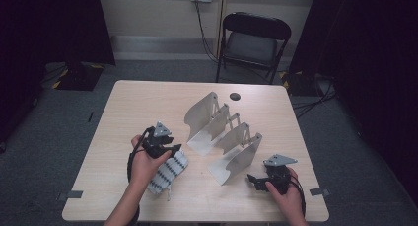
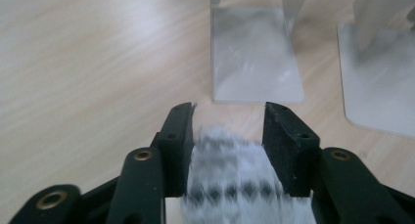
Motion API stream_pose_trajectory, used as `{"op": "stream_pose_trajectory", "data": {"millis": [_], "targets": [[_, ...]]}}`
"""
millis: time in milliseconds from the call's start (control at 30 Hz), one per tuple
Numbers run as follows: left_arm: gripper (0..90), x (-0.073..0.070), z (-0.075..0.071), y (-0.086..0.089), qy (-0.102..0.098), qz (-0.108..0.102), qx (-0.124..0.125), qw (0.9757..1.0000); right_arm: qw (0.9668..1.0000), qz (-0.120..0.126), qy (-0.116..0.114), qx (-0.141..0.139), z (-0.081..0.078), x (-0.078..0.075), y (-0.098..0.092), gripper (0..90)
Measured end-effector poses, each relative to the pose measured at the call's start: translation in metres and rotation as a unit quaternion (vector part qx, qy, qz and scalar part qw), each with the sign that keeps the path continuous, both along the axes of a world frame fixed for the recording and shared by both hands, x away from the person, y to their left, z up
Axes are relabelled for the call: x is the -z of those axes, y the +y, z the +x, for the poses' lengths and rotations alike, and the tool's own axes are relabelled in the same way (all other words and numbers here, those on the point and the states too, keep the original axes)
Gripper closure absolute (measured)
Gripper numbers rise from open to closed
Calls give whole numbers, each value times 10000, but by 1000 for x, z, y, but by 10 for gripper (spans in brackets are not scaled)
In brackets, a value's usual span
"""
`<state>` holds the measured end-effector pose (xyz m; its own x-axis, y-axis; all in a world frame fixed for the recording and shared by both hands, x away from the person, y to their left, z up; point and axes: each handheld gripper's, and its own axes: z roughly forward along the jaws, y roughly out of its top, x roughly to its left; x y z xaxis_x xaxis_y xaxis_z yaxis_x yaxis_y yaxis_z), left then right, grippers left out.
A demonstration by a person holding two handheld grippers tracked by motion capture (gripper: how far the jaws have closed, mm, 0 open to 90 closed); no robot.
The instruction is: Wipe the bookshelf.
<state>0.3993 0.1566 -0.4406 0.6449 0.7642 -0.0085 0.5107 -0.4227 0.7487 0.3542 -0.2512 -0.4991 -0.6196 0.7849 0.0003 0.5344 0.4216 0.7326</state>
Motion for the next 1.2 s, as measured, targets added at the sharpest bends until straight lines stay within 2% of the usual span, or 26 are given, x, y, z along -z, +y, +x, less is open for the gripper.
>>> {"op": "stream_pose_trajectory", "data": {"millis": [100,200,300,333,367,467,533,600,733,800,833,933,1000,1100,1133,1200], "targets": [[532,8,-9,3,75,1,27,10000,10000,-1,0,3,0,0,0,136],[531,16,-17,4,169,173,64,9997,10000,-1,2,9,0,0,0,137],[531,24,-22,5,231,231,78,9994,10000,1,-1,12,-1,0,0,136],[531,26,-23,7,216,377,116,9990,10000,1,0,11,-1,0,1,136],[531,29,-25,6,245,268,94,9993,10000,0,2,9,-1,0,0,136],[576,35,-27,4,328,265,91,9991,10000,0,2,9,-1,0,0,136],[684,37,-27,4,346,316,132,9988,10000,2,2,8,-1,0,0,136],[744,38,-25,4,397,328,99,9986,10000,1,3,9,-1,0,0,136],[805,37,-21,2,429,254,40,9987,10000,2,4,9,-1,0,0,136],[811,32,-12,-2,209,86,-56,9997,10000,6,7,5,-1,0,0,136],[811,30,-7,-4,197,22,-126,9997,10000,4,3,6,-1,0,0,136],[803,23,9,-10,121,-63,-204,9997,10000,6,7,5,-1,0,0,136],[752,19,18,-13,-20,-80,-295,9995,10000,3,4,6,-1,0,0,136],[607,16,21,-15,-70,-127,-343,9993,10000,6,7,5,-1,0,0,136],[556,13,20,-16,-160,-142,-325,9992,10000,4,4,3,-1,0,0,136],[538,12,15,-14,-118,-145,-298,9994,10000,4,4,0,-1,0,0,136]]}}
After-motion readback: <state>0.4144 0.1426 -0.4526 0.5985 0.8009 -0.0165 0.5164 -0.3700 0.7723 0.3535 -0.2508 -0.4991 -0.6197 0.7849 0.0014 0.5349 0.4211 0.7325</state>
